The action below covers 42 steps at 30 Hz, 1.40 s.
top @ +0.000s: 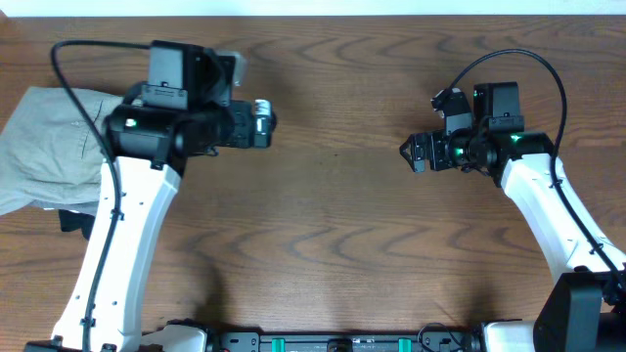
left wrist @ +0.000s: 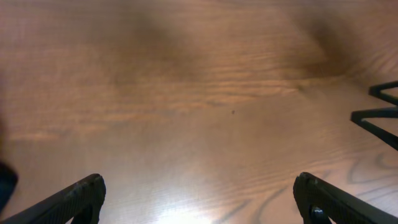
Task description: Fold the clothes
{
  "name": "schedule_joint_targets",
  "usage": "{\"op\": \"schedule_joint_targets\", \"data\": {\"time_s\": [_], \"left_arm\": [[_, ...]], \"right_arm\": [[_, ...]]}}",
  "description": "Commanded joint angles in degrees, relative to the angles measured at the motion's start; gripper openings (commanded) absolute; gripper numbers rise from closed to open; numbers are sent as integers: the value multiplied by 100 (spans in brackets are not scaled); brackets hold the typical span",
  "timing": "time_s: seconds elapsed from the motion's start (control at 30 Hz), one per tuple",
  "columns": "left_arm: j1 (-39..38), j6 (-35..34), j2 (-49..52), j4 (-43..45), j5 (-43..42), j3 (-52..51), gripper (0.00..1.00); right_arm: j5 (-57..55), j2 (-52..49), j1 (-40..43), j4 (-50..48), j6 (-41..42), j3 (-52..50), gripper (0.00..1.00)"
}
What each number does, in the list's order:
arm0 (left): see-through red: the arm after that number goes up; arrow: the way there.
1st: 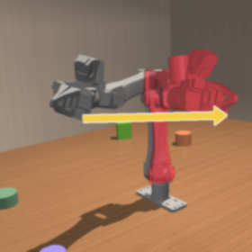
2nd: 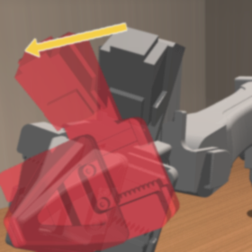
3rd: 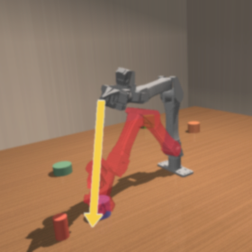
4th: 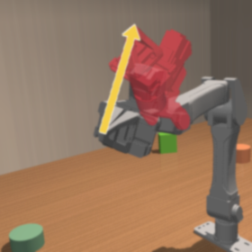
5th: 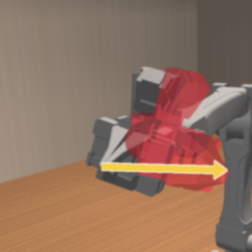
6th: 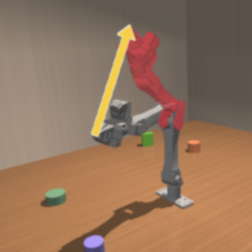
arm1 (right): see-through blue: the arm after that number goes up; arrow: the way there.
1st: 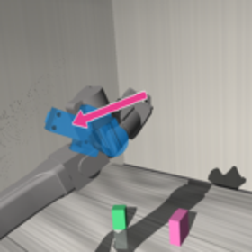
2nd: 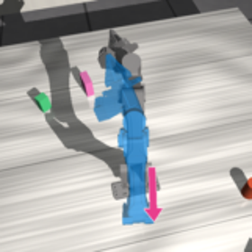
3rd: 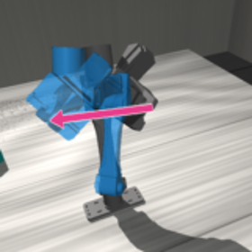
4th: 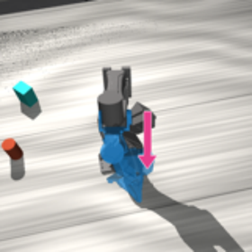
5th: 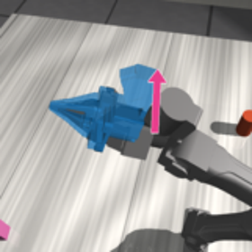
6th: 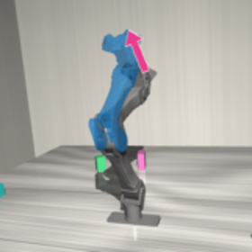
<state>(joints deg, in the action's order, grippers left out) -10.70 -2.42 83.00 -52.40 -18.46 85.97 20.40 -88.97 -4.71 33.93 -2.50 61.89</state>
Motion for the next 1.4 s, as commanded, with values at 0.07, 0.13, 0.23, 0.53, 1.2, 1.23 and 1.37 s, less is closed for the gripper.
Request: {"op": "schedule_joint_targets", "data": {"time_s": [0.07, 0.13, 0.23, 0.53, 1.2, 1.23, 1.37], "left_arm": [[-101, 195, 221, 321, 201, 87, 98], [-101, 168, 295, 205, 201, 87, 98], [-101, 175, 352, -258, 205, 85, 98], [-101, 173, 195, -944, 568, -125, 98], [-101, 151, -3357, 1447, 566, -3963, 98], [-101, 153, -3357, 1449, 568, -3980, 98], [-101, 153, -3287, 1322, 566, -3980, 98]], "right_arm": [[-850, 59, 114, 210, 37, 267, 99], [-927, 59, 118, 599, 37, 470, 99], [-977, 83, 116, 1147, 216, 699, 99], [-1056, 946, 111, 1346, 1084, 205, 99], [-1327, 5421, 98, 837, 1471, -2461, 99], [-1311, 5453, 101, 894, 1469, -2461, 99], [-1314, 5451, 101, 1045, 1469, -2461, 99]]}}
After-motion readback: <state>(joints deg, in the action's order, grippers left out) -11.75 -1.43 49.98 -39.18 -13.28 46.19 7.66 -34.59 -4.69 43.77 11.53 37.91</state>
